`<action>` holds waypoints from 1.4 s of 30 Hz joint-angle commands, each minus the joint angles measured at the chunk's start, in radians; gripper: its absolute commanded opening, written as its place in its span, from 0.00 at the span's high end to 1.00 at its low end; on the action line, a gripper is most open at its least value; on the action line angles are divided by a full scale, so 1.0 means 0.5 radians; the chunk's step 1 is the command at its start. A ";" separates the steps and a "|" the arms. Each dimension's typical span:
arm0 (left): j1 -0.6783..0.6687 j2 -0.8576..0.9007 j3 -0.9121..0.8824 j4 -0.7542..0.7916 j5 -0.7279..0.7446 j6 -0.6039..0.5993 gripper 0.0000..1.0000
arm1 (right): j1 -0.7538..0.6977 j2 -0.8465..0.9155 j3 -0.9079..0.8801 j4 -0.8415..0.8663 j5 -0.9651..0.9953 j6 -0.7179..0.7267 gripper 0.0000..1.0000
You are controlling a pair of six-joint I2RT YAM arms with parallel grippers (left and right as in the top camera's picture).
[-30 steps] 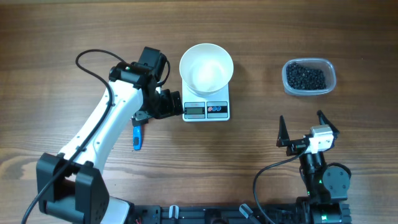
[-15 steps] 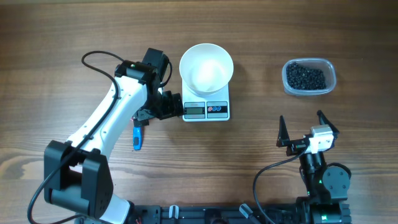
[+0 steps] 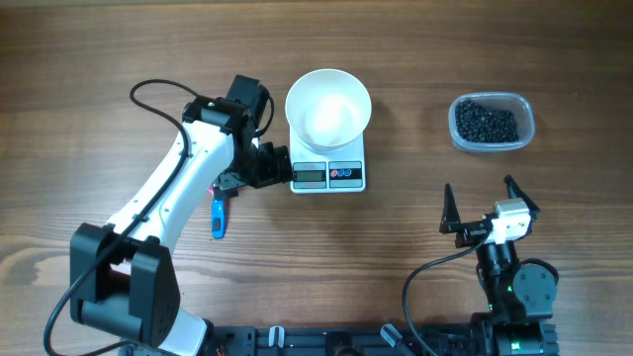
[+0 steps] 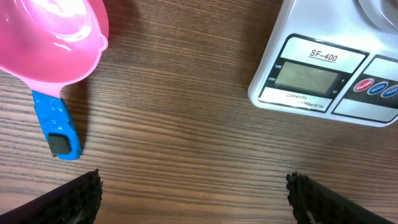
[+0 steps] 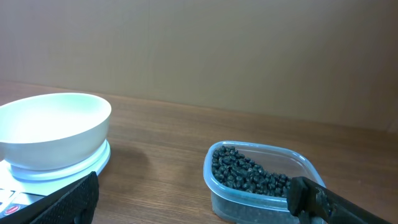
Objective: Scoop item into bowl and weigh 150g on scale
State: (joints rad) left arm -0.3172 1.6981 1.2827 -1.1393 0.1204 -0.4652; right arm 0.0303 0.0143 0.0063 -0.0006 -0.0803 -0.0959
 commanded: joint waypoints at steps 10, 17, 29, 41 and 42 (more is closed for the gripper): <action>-0.003 0.015 -0.015 -0.001 0.000 0.031 0.00 | 0.011 -0.021 -0.002 0.003 0.027 -0.017 0.00; -0.003 0.015 -0.015 -0.001 -0.035 0.031 0.00 | 0.011 -0.021 -0.002 0.004 0.027 -0.018 0.00; -0.003 0.015 -0.015 -0.002 -0.034 0.031 0.00 | 0.011 -0.021 -0.002 0.004 0.027 -0.017 0.00; -0.003 0.027 -0.015 0.007 -0.035 0.031 0.00 | 0.011 -0.021 -0.002 0.004 0.027 -0.017 0.00; -0.003 0.060 -0.015 0.013 -0.035 0.031 0.00 | 0.011 -0.021 -0.002 0.003 0.027 -0.018 0.00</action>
State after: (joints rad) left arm -0.3172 1.6981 1.2827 -1.1393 0.1165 -0.4652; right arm 0.0303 0.0143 0.0063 -0.0006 -0.0803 -0.0959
